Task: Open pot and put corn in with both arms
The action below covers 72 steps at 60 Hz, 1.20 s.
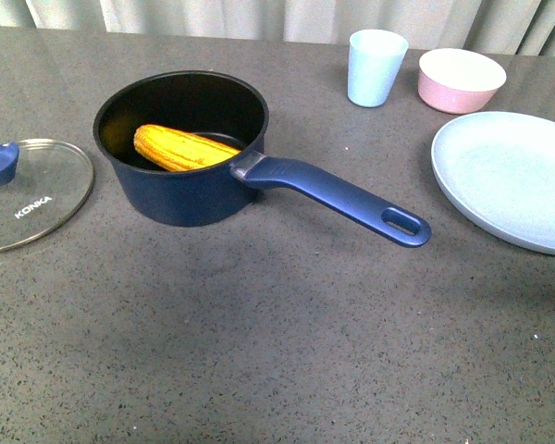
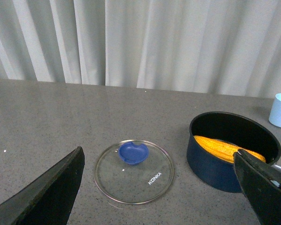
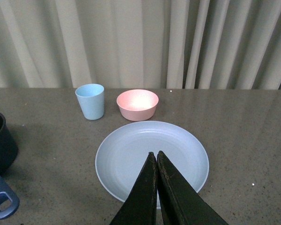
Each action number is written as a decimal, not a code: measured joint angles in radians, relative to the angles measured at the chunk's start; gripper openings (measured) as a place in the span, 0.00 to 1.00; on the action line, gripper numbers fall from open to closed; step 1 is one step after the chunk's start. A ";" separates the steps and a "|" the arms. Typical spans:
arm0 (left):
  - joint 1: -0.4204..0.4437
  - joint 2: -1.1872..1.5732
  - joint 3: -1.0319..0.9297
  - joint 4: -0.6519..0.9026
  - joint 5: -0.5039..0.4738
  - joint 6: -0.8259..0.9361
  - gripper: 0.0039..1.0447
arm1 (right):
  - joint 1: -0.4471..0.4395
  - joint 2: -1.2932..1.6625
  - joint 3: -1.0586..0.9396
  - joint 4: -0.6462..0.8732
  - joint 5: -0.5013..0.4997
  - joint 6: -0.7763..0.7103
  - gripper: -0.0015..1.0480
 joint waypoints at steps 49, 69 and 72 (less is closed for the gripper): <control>0.000 0.000 0.000 0.000 0.000 0.000 0.92 | 0.000 -0.370 0.000 -0.375 0.000 0.000 0.02; 0.000 0.000 0.000 0.000 0.000 0.000 0.92 | 0.000 -0.376 0.000 -0.379 0.000 0.000 0.18; 0.000 0.000 0.000 0.000 0.000 0.000 0.92 | 0.000 -0.376 0.000 -0.379 0.000 0.000 0.27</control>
